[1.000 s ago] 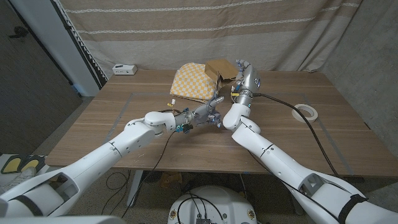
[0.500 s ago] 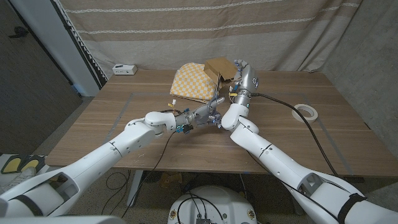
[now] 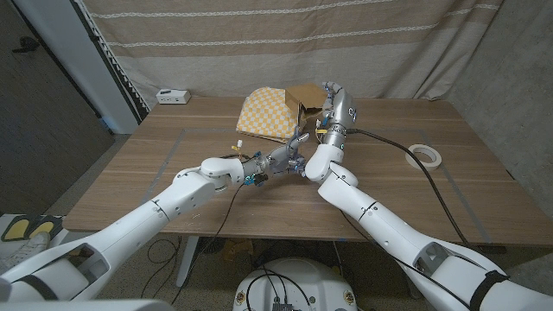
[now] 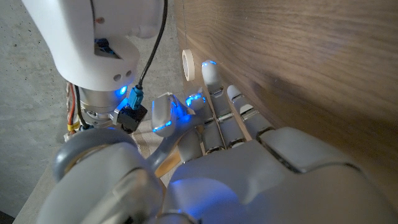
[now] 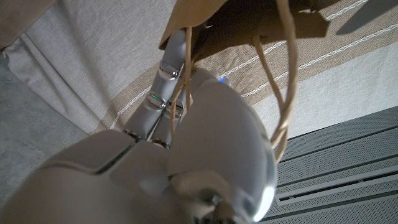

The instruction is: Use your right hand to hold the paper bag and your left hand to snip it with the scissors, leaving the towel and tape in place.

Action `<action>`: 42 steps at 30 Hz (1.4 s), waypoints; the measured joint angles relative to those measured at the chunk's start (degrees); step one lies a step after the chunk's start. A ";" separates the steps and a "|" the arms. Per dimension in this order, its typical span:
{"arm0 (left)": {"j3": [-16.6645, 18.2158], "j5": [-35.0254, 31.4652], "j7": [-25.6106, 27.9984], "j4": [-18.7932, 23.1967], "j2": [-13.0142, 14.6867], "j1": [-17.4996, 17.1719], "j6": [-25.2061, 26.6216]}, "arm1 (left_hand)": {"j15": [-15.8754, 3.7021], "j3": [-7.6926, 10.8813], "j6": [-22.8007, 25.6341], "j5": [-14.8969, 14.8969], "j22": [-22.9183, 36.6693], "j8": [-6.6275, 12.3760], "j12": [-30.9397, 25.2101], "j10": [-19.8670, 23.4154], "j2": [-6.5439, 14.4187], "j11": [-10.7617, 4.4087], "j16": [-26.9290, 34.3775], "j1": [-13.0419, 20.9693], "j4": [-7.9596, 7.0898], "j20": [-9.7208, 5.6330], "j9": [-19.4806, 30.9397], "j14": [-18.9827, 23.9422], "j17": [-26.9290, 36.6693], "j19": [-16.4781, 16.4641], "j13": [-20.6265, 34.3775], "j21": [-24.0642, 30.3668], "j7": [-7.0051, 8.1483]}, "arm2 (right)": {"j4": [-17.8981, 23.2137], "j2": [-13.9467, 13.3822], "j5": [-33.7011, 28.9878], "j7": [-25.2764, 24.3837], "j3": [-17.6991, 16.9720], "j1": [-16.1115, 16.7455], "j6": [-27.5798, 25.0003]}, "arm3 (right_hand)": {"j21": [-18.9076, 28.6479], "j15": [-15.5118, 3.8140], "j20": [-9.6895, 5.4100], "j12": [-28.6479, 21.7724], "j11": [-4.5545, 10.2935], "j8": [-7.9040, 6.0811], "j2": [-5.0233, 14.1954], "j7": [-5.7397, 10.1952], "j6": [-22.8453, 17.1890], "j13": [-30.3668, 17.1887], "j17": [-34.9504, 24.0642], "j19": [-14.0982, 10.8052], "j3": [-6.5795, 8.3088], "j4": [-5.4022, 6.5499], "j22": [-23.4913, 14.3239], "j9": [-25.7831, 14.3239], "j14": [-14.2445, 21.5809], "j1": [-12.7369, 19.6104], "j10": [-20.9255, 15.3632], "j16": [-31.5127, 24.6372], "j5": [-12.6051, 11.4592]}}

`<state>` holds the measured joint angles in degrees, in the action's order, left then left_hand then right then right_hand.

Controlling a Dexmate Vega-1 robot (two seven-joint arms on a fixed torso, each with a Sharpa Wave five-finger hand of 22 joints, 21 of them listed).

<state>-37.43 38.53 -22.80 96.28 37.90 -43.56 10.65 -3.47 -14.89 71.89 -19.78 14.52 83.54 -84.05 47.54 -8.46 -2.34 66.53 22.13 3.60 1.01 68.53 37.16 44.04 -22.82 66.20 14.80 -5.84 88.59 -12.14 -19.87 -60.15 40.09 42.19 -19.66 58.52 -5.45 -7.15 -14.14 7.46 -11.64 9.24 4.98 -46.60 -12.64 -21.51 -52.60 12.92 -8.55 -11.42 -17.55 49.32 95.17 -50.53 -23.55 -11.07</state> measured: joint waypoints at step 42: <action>0.22 1.19 2.07 2.55 0.51 -1.82 0.59 | -0.01 -2.22 -0.03 -1.88 0.53 0.00 -1.16 0.51 1.72 0.51 0.70 0.07 -0.05 -0.31 0.59 0.42 -0.10 -0.30 0.89 0.00 0.00 | 3.38 1.63 -1.18 0.75 1.20 2.06 -1.86 | -0.25 -0.38 0.01 0.84 -2.05 0.43 -0.01 -0.88 2.11 0.00 0.23 0.42 0.33 0.31 0.50 0.01 -1.25 -0.01 2.05 0.27 -1.25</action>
<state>-37.21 39.71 -20.72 98.84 38.41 -45.38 11.24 -3.48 -17.12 71.87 -21.65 15.05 83.54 -85.21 48.05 -6.74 -1.83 67.23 22.20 3.54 0.70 69.12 37.58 43.94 -23.12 67.09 14.80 -5.83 91.96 -10.51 -21.05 -59.41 41.29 44.25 -21.52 58.27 -5.83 -7.14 -13.31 5.42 -11.22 9.23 4.10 -44.49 -12.64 -21.28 -52.18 13.24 -8.24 -10.91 -17.54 48.07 95.16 -48.48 -23.28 -12.32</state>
